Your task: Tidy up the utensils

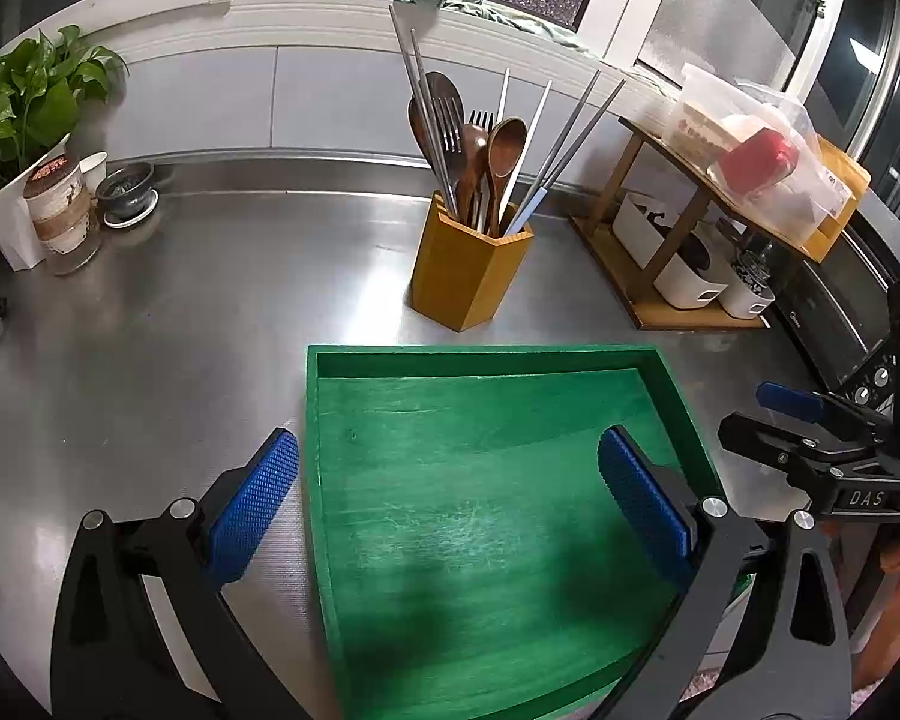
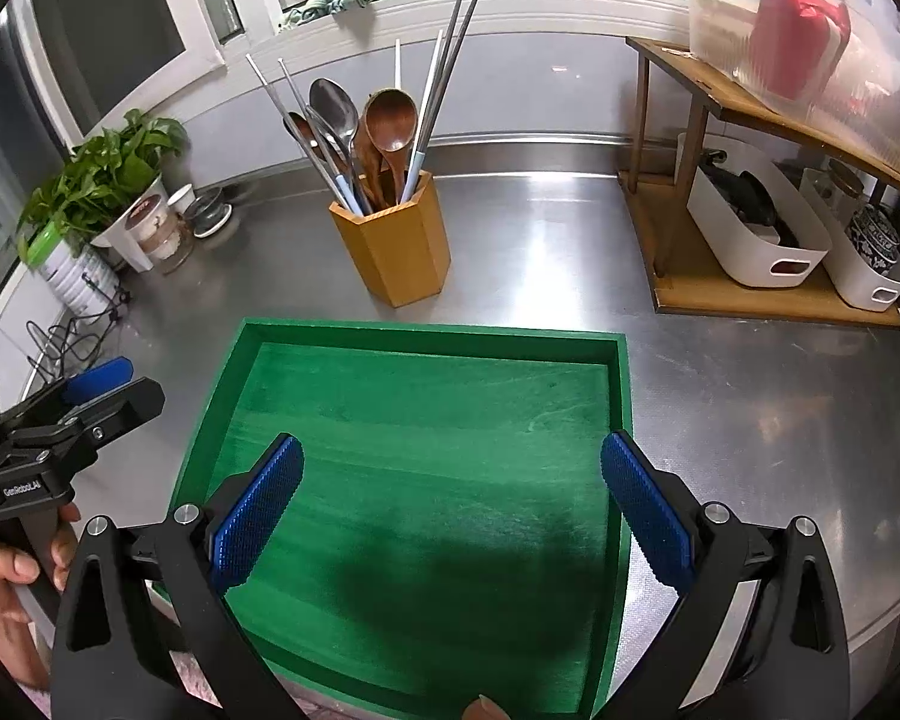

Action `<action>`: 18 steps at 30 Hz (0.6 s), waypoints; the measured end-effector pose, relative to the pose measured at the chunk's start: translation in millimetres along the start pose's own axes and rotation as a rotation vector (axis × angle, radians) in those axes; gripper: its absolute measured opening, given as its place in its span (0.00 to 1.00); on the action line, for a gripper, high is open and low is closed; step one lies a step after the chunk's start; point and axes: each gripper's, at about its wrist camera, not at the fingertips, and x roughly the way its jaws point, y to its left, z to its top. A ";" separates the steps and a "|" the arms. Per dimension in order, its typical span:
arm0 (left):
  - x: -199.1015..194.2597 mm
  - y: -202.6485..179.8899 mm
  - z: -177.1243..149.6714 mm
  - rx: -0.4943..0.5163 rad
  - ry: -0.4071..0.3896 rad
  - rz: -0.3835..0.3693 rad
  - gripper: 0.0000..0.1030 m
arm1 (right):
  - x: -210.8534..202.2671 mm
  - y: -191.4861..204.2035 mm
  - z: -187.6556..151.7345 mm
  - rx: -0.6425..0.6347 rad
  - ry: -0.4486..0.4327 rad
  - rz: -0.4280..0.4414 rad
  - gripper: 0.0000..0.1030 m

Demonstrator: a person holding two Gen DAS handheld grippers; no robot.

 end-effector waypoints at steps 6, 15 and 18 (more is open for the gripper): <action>2.1 1.4 -0.4 -0.005 0.012 0.020 0.92 | 1.7 1.5 -0.1 -0.006 0.011 -0.005 0.96; 2.5 1.5 0.3 -0.004 0.018 0.024 0.92 | 1.0 2.8 1.0 -0.013 0.010 -0.001 0.96; 3.8 2.2 0.3 -0.005 0.025 0.026 0.92 | 0.8 2.8 0.5 -0.008 0.013 0.003 0.96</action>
